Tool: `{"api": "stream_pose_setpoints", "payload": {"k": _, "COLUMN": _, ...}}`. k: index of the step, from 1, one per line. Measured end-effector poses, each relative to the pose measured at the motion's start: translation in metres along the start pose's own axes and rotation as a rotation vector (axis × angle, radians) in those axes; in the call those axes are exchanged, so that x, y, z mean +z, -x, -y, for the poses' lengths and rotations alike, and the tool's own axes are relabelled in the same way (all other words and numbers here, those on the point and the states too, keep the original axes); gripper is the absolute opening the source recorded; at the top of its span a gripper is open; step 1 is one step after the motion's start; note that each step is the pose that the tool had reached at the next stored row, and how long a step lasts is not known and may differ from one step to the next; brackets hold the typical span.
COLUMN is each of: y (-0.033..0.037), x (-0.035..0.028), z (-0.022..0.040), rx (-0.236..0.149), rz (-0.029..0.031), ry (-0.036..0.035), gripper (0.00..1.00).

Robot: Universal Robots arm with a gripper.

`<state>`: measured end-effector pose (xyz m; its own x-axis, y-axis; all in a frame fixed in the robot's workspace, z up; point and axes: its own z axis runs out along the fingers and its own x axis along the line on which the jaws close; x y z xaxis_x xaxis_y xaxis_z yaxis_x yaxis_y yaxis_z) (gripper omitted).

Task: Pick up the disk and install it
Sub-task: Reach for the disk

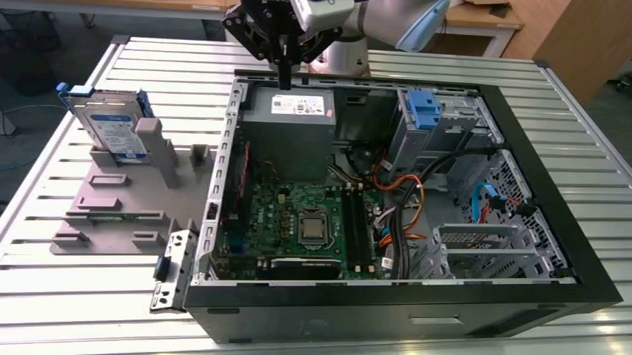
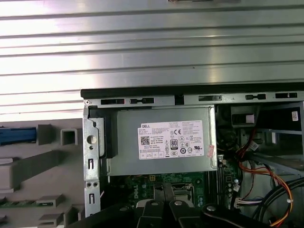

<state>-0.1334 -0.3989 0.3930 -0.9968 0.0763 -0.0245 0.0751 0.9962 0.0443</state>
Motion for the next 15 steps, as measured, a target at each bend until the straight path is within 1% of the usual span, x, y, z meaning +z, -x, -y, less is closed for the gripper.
{"api": "stream_pose_setpoints", "payload": {"k": 5, "y": -0.0075, "x": 0.0001, "z": 0.0006, "rx": 0.0, "rz": 0.0, "ry": 0.0, "gripper": 0.11}}
{"api": "stream_pose_setpoints", "payload": {"k": 15, "y": -0.0253, "x": 0.0002, "z": 0.0019, "rx": 0.0, "rz": 0.0, "ry": 0.0, "gripper": 0.11}}
